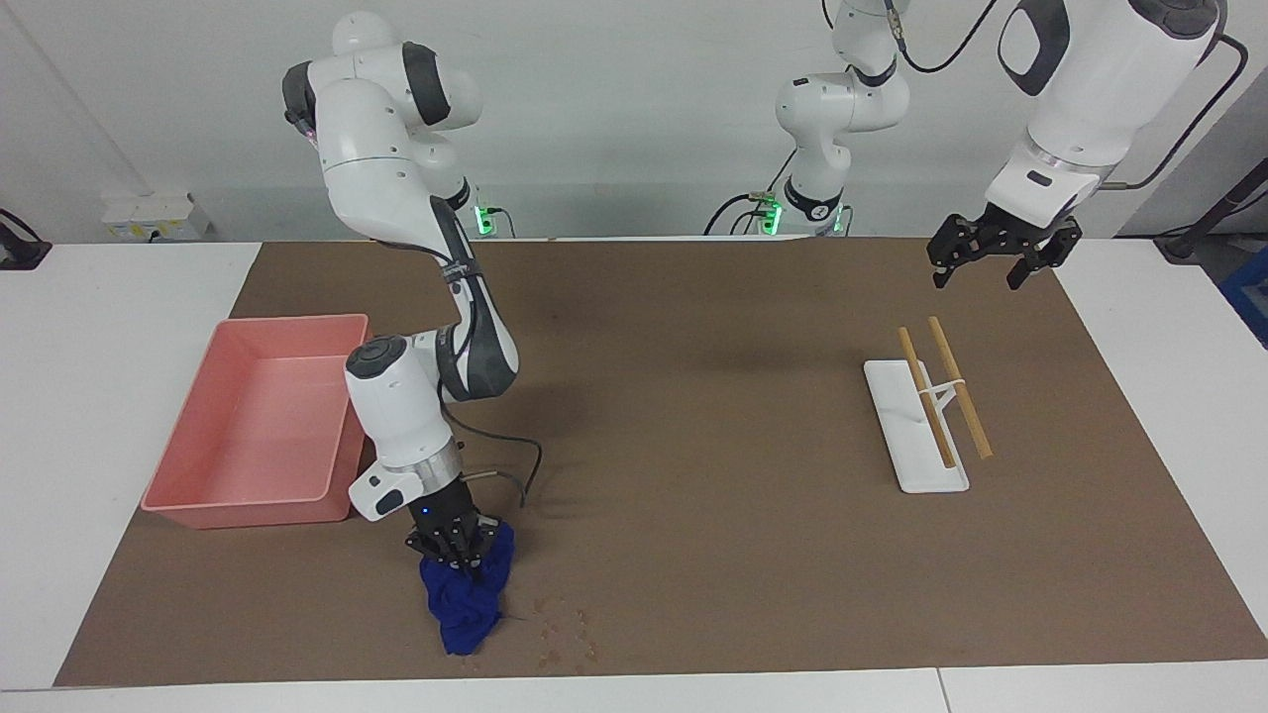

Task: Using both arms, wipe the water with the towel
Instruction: 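Carry the towel with the right gripper while the left gripper withdraws, then move the held towel with the right gripper over the pink box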

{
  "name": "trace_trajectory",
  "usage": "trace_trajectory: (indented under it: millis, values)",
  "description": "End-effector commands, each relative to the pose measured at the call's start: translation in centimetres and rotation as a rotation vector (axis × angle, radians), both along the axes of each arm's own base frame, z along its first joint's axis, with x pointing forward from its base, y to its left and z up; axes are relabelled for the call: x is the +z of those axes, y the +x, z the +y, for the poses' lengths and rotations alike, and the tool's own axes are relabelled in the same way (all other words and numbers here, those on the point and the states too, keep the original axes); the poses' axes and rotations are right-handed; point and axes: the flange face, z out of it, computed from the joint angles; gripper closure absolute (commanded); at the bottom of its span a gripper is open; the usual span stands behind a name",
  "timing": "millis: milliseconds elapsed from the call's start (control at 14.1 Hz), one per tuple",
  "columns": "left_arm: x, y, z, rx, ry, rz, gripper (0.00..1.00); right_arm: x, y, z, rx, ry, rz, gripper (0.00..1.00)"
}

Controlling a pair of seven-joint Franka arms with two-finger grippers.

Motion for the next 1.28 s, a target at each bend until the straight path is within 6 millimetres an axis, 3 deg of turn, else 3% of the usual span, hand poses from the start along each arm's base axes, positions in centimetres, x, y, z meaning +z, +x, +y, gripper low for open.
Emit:
trace_trajectory:
  millis: [0, 354, 567, 992, 1062, 1204]
  values:
    - [0.2, -0.9, 0.0, -0.004, 0.002, 0.002, 0.00, -0.6, -1.4, 0.7, 0.038, -0.019, 0.058, 1.00]
    - [0.2, -0.9, 0.0, -0.004, 0.002, 0.002, 0.00, -0.2, -3.9, 0.7, 0.061, -0.041, 0.200, 1.00]
    - [0.2, -0.9, 0.0, -0.004, 0.002, 0.002, 0.00, -0.6, -7.2, 0.5, 0.066, -0.054, 0.256, 1.00]
    - [0.2, -0.9, 0.0, -0.004, 0.002, 0.002, 0.00, 1.6, -13.9, -0.3, 0.094, -0.095, 0.425, 1.00]
    - [0.2, -0.9, 0.0, -0.004, 0.002, 0.002, 0.00, 2.6, -15.1, -0.4, 0.095, -0.101, 0.456, 1.00]
    - [0.2, -0.9, 0.0, -0.004, 0.002, 0.002, 0.00, 6.4, -16.5, -0.9, 0.106, -0.113, 0.506, 1.00]
